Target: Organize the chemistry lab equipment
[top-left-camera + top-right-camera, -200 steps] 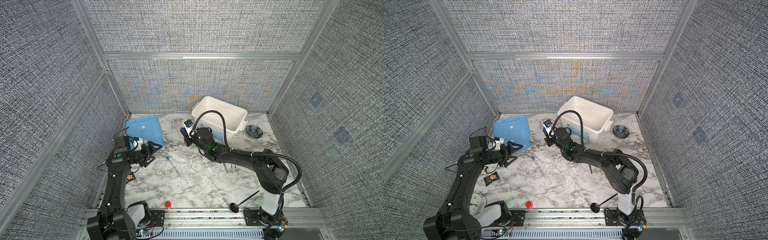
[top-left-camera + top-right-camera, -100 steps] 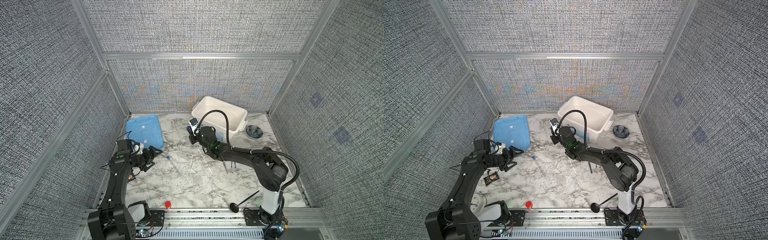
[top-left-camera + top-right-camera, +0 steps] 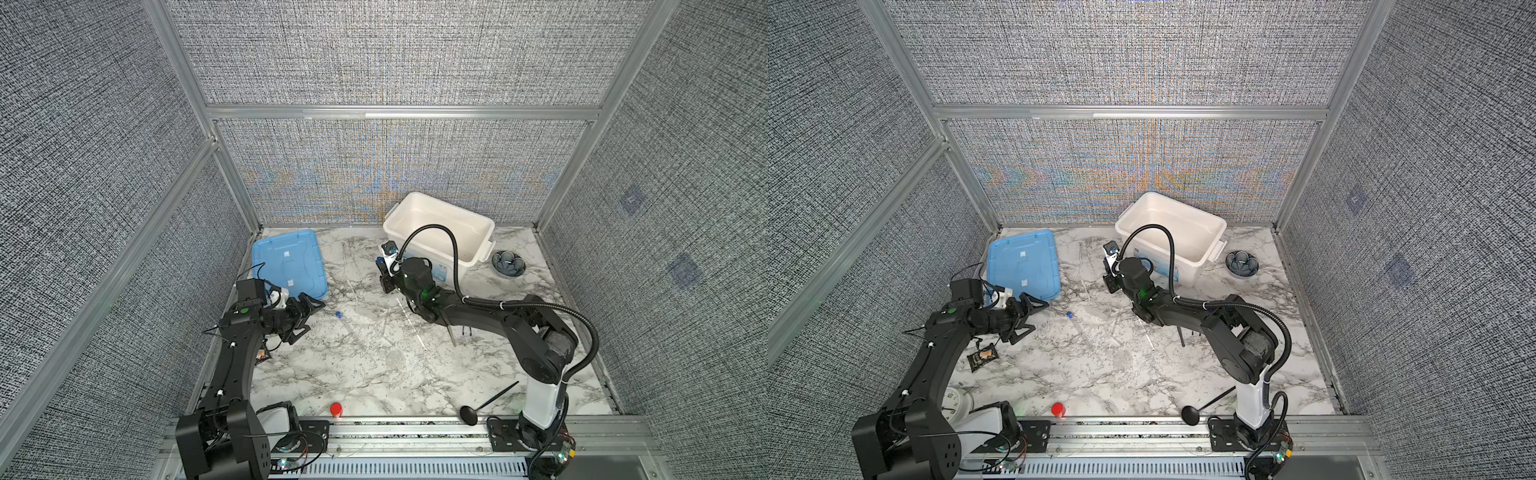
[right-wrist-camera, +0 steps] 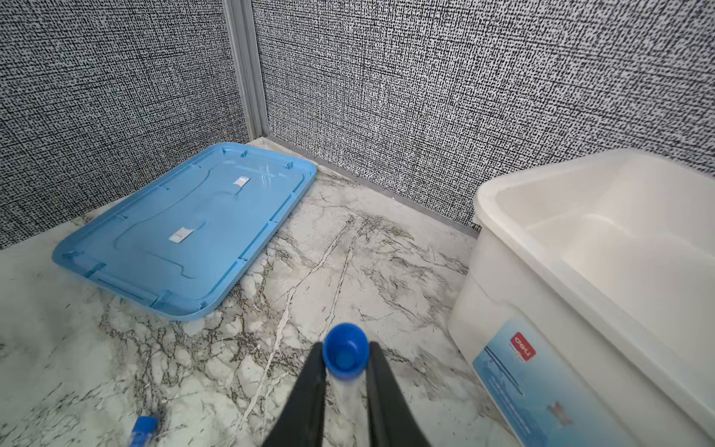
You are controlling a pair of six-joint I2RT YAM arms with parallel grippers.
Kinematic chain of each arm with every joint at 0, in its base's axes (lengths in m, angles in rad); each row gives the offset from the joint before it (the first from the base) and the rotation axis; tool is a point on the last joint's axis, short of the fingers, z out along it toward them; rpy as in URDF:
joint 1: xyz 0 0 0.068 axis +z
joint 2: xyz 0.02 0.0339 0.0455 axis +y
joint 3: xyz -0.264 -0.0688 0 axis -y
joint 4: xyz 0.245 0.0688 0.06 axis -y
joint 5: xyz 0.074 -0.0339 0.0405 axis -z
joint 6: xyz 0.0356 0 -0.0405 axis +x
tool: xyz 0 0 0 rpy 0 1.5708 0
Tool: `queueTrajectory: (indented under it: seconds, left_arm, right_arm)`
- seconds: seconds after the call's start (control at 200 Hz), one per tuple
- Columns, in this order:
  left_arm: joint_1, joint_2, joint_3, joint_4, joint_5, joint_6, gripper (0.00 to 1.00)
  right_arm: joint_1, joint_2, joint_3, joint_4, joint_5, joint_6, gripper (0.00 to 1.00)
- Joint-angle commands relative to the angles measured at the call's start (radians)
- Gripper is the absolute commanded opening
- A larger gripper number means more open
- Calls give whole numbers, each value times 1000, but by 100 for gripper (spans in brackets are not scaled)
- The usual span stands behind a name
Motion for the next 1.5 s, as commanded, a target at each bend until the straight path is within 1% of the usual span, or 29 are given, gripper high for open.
queueTrajectory:
  seconds: [0.0,0.27,0.53,0.74,0.975,1.15,1.496]
  left_arm:
    - [-2,3,-2,6,4,11,89]
    - [-4,-27,4,9,-6,5,89]
    - [-4,-34,-2,-1,-1,18,89]
    - [-4,-48,6,-17,-4,31,89]
    - [-4,-49,6,-15,1,28,89]
    - [-4,-54,0,-14,1,28,89]
    - [-5,-61,0,-15,13,26,89]
  right_arm:
    - [4,-7,-1,-8,-11,15,21]
    - [9,-28,0,-40,-41,3,21]
    - [11,7,12,-47,-14,-42,22]
    - [11,19,42,-51,-5,-56,21]
    - [6,20,75,-58,-8,-57,22]
    - [6,30,68,-53,-11,-47,21]
    - [6,71,64,11,3,-21,21]
